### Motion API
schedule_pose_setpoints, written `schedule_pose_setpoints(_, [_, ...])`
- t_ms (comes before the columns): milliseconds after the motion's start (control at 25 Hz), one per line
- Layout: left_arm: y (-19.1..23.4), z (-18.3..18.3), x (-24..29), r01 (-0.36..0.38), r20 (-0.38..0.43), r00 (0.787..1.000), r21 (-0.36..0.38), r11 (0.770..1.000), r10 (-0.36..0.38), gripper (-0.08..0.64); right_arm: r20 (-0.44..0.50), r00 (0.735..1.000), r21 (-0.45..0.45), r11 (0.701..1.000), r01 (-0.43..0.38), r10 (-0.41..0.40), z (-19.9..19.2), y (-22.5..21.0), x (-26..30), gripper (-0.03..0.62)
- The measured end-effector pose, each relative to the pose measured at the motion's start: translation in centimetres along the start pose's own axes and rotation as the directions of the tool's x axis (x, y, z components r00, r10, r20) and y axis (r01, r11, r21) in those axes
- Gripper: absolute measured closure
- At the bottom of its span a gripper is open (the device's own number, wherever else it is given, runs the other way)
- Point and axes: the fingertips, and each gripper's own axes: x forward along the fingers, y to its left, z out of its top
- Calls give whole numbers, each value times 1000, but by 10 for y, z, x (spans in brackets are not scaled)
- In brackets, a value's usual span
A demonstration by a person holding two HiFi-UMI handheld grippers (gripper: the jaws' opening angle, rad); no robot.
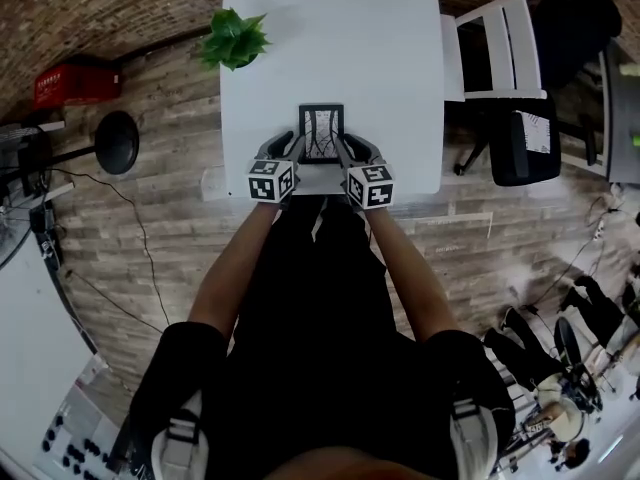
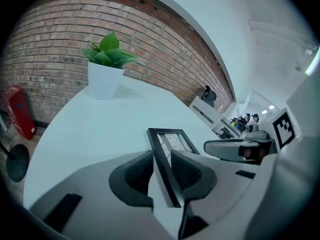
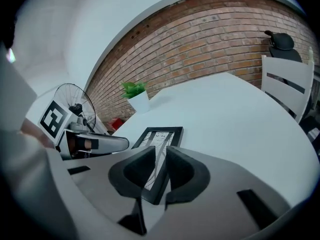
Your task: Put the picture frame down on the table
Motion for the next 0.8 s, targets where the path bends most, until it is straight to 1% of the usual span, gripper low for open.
schedule_pose_setpoints(80, [-8,1,-7,8,6,1000,28,1000,-8,447,-9,1000,-40,999,-8,7,3,2,-8,574])
schedule_pose_setpoints(120, [-12,3,-12,8,14,1000,42,999,-9,456,-15,1000,-61,998,-9,9,4,3,-12,590])
schedule_pose_setpoints(200, [-17,8,-22,-6,40,999,65,998,3,478,-19,1000,-100,995,-16,14,6,9,-21,594])
schedule_pose_setpoints(280, [-22,16,-33,-26,75,997,73,997,21,506,-17,1000,-130,991,-25,23,9,14,-33,594])
schedule_pose_setpoints(440, [-40,27,-53,-32,119,993,84,996,22,525,-12,999,-205,978,-39,37,17,23,-59,594])
schedule_pose_setpoints(480, [-47,29,-59,-28,124,992,93,995,16,526,-12,999,-241,970,-38,36,19,25,-67,594])
schedule_pose_setpoints(600, [-65,33,-79,-16,142,990,119,993,-1,538,-9,999,-361,931,-46,46,25,37,-91,594])
schedule_pose_setpoints(680, [-71,33,-91,-23,150,989,137,990,2,538,9,997,-384,921,-62,71,30,47,-103,594])
schedule_pose_setpoints(800, [-77,30,-108,-41,156,988,154,987,16,538,43,994,-377,923,-77,101,36,57,-120,594])
